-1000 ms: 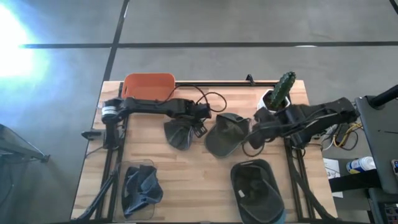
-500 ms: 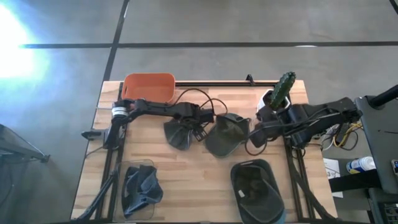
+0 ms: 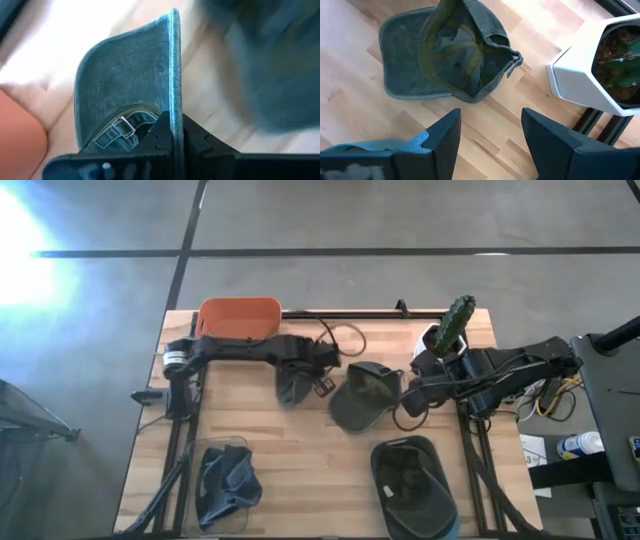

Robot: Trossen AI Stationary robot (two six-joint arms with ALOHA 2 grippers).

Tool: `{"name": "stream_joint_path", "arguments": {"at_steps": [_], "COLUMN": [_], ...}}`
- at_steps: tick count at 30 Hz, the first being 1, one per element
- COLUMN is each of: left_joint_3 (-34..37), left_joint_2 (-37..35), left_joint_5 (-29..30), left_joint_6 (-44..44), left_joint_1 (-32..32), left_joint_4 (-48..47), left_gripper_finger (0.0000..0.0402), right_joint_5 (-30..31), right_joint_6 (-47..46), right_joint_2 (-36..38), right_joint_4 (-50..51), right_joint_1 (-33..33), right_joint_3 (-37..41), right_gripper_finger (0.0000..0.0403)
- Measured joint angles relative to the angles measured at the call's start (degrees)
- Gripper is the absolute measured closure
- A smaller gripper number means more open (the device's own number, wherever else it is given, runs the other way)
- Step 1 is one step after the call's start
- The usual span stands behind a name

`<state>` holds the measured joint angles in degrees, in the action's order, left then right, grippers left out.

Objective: Pick & Place hat
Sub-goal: Put the left green cap into the orange bin

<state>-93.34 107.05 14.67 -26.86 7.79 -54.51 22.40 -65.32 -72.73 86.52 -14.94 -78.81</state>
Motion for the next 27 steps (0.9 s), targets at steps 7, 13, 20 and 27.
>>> {"name": "stream_joint_path", "arguments": {"at_steps": [7, 13, 20, 27], "left_joint_3": [-2.06, -1.11, 3.18, 16.84], "left_joint_2": [-12.70, -22.86, -28.28, -28.42], "left_joint_5": [14.86, 31.49, 39.83, 38.32], "left_joint_6": [-5.76, -6.35, -11.88, -22.84], "left_joint_1": [0.33, 3.89, 9.48, 14.81], "left_joint_4": [6.78, 5.72, -2.39, 3.01], "left_gripper_finger": [0.0394, 0.0394, 0.0394, 0.0392], "right_joint_5": [1.13, 4.14, 6.07, 6.41], "right_joint_6": [1.05, 1.51, 2.08, 1.87], "right_joint_2": [0.00, 0.00, 0.00, 0.00], "right_joint_4": [-0.56, -1.32, -1.73, -2.03], "right_joint_1": [-0.03, 0.11, 1.16, 2.48], "right_joint_3": [0.04, 0.09, 0.09, 0.09], "right_gripper_finger": [0.0197, 0.0197, 0.0197, 0.0197]}}
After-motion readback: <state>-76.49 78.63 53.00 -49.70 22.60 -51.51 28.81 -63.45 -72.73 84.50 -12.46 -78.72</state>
